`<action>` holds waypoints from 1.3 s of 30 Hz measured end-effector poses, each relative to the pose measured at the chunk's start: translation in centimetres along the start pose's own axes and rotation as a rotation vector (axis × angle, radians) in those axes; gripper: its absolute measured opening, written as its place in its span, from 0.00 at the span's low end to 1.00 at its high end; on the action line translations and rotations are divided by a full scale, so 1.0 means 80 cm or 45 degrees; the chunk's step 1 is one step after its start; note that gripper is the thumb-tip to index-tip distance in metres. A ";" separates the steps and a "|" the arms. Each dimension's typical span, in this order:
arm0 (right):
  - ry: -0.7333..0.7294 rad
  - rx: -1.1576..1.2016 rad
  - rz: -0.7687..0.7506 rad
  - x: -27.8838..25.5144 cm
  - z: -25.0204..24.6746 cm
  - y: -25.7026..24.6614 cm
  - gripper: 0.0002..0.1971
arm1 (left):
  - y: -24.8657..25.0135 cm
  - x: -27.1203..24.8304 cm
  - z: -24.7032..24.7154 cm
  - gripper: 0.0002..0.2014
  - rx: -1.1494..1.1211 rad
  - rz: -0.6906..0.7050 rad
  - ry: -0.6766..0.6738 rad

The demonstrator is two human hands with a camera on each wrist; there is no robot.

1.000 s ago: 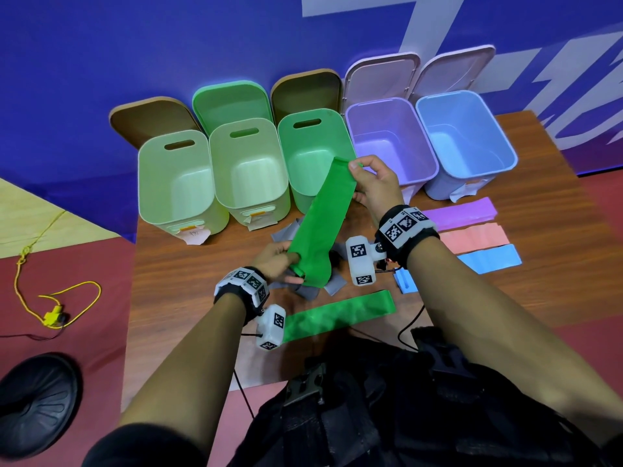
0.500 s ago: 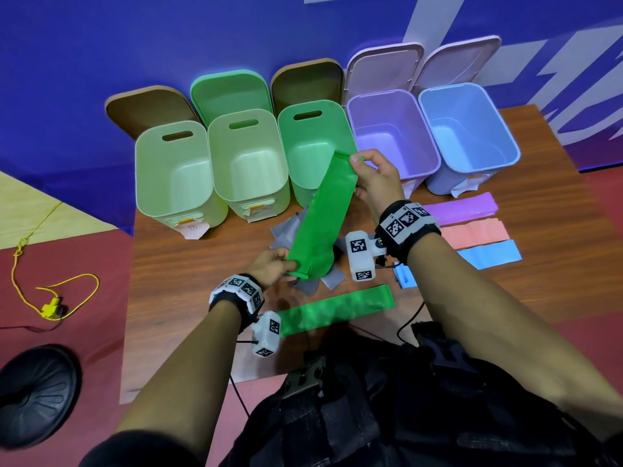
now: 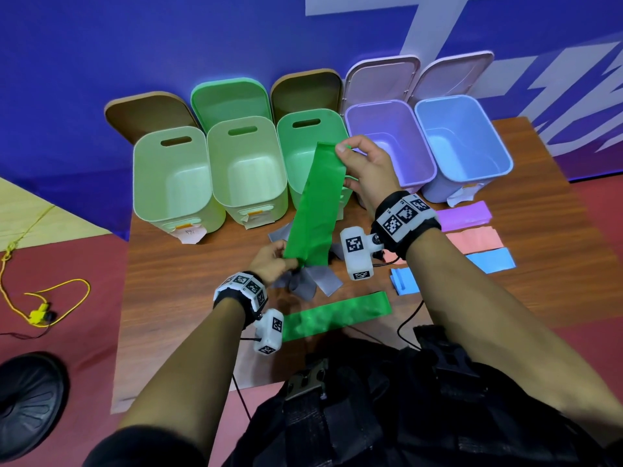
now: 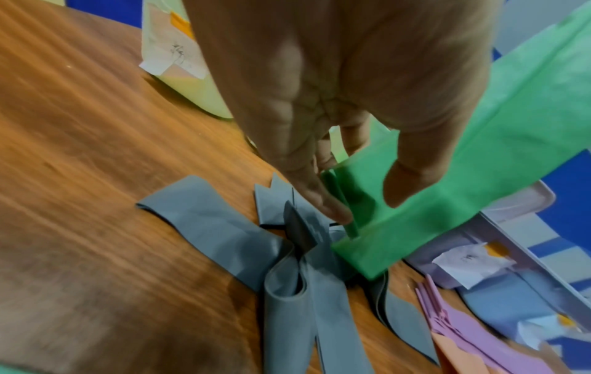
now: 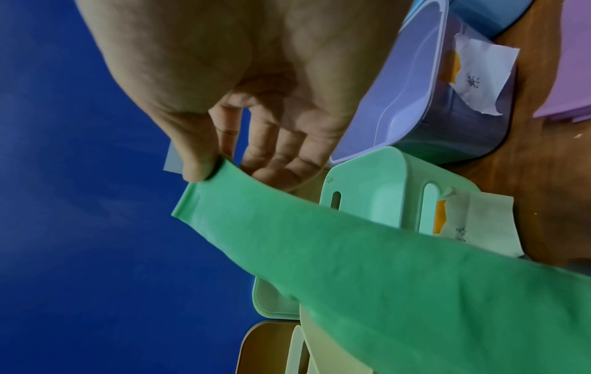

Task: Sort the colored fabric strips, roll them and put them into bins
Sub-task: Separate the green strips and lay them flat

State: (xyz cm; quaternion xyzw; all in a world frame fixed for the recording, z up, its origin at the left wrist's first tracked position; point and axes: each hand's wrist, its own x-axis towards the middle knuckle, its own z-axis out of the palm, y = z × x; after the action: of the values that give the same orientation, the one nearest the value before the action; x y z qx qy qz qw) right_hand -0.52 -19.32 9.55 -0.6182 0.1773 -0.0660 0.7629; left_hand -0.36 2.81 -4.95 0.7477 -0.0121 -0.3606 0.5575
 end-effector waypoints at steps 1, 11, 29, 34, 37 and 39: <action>-0.006 -0.010 -0.002 -0.001 0.001 -0.002 0.04 | -0.001 0.003 0.000 0.15 -0.003 0.007 -0.010; -0.116 -0.111 -0.052 -0.008 0.017 -0.015 0.06 | 0.028 0.009 0.009 0.24 0.215 0.162 0.073; 0.007 -0.021 -0.083 -0.007 0.006 -0.024 0.04 | 0.017 0.012 0.003 0.28 0.174 0.059 -0.063; -0.014 -0.029 -0.084 -0.009 0.002 -0.020 0.03 | 0.010 0.012 0.001 0.18 0.149 0.066 -0.096; -0.003 -0.035 -0.082 -0.011 0.004 -0.021 0.03 | 0.014 0.008 0.002 0.18 0.175 0.085 -0.094; 0.011 -0.024 -0.092 -0.009 0.003 -0.024 0.04 | 0.011 0.006 0.000 0.14 0.239 0.104 -0.072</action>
State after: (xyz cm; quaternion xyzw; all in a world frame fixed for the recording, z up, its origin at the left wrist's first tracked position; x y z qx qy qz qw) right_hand -0.92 -19.31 11.57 -0.6310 0.1586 -0.0946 0.7535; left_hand 0.33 2.24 -4.48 0.7851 -0.0921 -0.3556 0.4986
